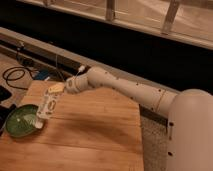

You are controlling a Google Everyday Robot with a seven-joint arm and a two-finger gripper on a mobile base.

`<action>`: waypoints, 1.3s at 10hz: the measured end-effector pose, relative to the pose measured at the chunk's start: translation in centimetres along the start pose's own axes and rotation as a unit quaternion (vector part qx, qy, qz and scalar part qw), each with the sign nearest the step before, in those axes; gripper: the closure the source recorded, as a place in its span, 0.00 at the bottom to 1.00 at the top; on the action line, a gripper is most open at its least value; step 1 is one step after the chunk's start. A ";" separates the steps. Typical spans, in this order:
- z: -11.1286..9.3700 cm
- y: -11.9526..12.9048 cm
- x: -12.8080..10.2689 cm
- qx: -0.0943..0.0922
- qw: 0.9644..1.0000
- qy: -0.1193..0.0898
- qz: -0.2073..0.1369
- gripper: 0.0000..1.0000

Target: Place the bottle in the ceramic bowl

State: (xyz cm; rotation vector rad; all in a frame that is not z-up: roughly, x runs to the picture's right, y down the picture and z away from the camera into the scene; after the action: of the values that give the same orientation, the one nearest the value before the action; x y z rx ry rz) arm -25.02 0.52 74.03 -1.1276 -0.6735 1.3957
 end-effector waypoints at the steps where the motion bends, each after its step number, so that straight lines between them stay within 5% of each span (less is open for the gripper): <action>1: -0.4 -0.4 -0.3 -0.002 1.000 -0.005 0.001 1.00; 5: 1.0 -1.2 1.1 0.026 0.999 0.033 0.017 1.00; 7: 3.7 -1.2 0.6 0.028 0.997 0.065 0.017 1.00; 13: 11.5 -2.8 -0.6 -0.010 0.992 0.126 0.017 1.00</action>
State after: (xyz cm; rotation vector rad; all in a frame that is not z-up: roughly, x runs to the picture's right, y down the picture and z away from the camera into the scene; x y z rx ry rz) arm -34.38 2.87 80.98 -1.3099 -0.4895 1.2495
